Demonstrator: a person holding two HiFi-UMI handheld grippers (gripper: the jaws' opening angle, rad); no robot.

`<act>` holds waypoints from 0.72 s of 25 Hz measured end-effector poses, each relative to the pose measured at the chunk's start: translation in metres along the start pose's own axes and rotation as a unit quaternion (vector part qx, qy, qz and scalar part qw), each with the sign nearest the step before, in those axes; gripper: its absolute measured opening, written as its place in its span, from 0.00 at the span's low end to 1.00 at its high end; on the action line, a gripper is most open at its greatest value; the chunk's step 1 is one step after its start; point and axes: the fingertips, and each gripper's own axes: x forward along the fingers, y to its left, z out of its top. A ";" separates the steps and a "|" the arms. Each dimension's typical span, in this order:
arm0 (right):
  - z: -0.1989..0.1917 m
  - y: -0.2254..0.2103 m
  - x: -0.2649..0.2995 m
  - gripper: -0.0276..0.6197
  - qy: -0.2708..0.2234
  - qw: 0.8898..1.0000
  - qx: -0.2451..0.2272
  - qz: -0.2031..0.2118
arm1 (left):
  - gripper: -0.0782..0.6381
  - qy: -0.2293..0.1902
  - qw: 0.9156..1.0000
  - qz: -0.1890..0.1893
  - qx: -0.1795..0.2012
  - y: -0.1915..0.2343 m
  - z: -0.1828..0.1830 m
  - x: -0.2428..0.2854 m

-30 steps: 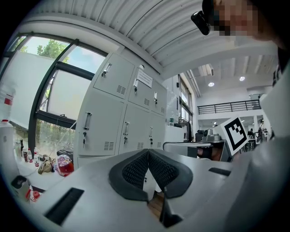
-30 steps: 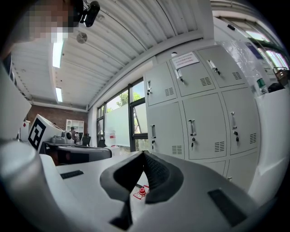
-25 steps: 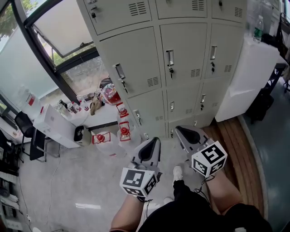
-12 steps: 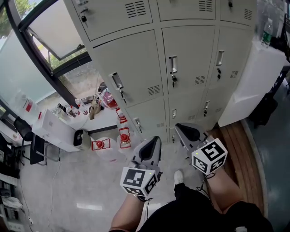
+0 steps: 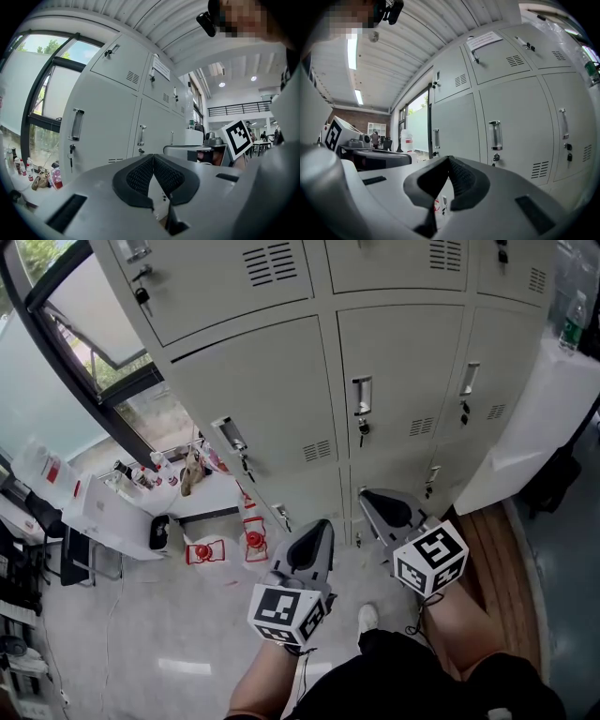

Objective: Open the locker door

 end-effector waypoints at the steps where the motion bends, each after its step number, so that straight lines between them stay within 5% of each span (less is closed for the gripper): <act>1: 0.001 -0.006 0.005 0.13 0.000 1.000 0.001 0.001 | 0.13 0.001 1.000 0.001 0.000 0.003 0.000 0.007; 18: 0.017 -0.093 0.071 0.13 -0.007 1.000 -0.007 0.007 | 0.13 -0.004 1.000 0.024 0.006 0.035 0.010 0.087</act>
